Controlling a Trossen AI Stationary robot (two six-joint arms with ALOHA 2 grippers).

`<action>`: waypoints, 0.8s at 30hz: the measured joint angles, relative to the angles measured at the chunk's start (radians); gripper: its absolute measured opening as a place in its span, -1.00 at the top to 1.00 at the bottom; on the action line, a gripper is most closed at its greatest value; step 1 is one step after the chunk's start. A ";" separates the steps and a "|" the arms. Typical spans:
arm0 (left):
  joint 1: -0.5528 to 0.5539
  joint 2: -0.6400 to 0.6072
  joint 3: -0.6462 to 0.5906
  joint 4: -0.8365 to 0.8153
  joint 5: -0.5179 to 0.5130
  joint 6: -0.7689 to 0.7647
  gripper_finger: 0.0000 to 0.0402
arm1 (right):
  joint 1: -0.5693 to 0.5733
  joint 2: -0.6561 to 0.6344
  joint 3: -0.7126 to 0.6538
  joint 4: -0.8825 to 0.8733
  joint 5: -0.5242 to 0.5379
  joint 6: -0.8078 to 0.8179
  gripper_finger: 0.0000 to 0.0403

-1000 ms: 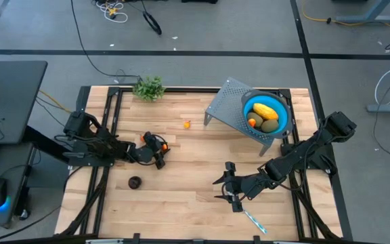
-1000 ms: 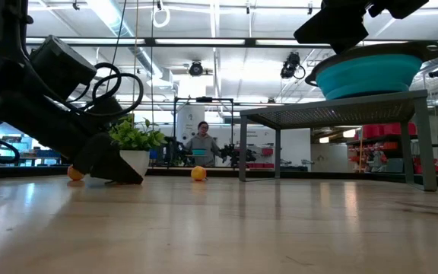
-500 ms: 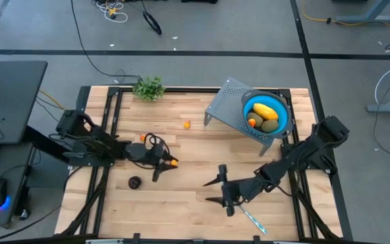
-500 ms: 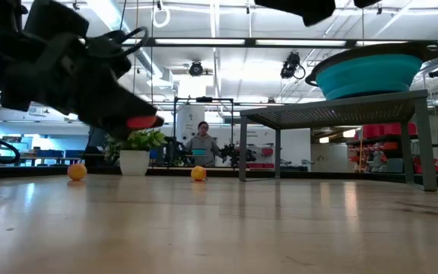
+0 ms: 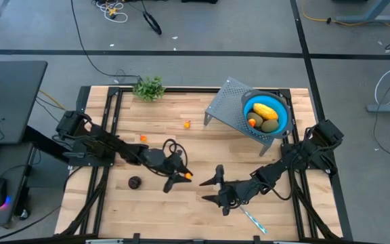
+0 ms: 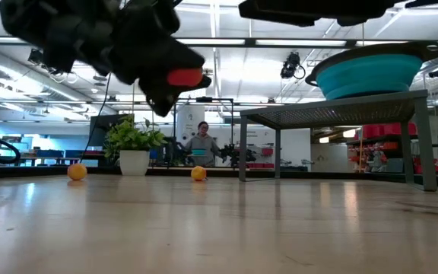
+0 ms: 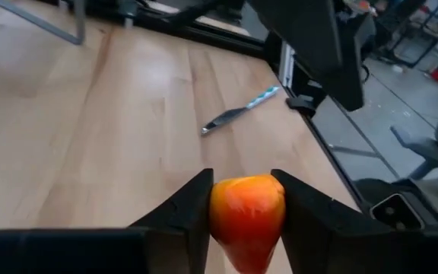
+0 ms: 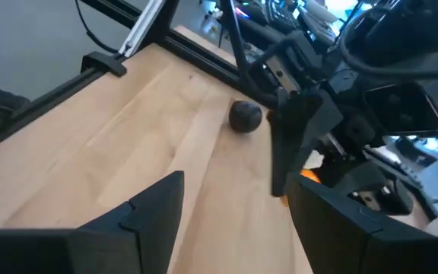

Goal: Pick & Place Fruit
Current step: Put the pear into the strainer bowl on the shelf

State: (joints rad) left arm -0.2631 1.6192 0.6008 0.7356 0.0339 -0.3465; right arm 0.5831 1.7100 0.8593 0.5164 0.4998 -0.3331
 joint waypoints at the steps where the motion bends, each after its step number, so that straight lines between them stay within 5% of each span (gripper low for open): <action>1: -0.002 0.000 0.020 -0.026 0.004 0.002 0.30 | 0.000 0.000 0.000 0.008 0.003 -0.025 -0.21; 10: -0.002 0.000 0.108 -0.041 0.011 0.004 0.33 | -0.012 0.000 0.000 0.089 0.002 -0.234 -0.21; 17: -0.002 0.000 0.116 -0.017 -0.034 -0.035 0.31 | -0.021 0.000 0.000 0.152 0.103 -0.378 -0.28; 24: -0.002 0.000 0.116 0.069 -0.067 -0.062 0.32 | -0.055 0.000 0.000 0.168 0.073 -0.400 -0.30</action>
State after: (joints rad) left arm -0.2649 1.6188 0.7170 0.8045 -0.0334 -0.4081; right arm 0.5282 1.7096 0.8593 0.6842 0.5730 -0.7334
